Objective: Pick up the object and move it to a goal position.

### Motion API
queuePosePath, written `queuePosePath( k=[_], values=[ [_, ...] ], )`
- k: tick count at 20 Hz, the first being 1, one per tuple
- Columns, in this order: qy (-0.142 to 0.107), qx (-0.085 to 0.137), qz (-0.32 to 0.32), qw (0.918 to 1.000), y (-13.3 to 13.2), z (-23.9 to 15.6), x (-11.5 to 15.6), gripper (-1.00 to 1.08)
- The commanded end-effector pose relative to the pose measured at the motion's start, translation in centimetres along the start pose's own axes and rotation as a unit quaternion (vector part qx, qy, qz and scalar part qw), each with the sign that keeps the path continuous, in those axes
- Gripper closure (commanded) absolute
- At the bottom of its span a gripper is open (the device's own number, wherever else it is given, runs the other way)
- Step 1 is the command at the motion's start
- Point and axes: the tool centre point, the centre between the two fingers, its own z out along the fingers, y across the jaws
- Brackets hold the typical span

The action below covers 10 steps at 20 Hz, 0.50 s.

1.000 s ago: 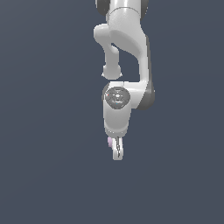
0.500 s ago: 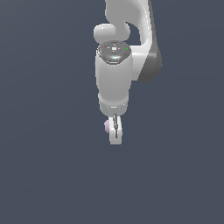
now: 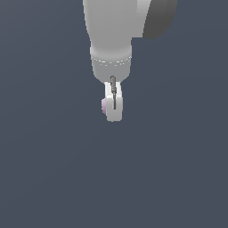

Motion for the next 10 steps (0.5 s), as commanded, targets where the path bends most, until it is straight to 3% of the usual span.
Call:
queuePosePath(
  k=[1, 10],
  values=[
    [0.000, 0.000, 0.000, 1.0000, 0.4, -2.8, 0.2, 1.08],
    [0.001, 0.000, -0.001, 1.0000, 1.1, -10.6, 0.7, 1.08]
  ],
)
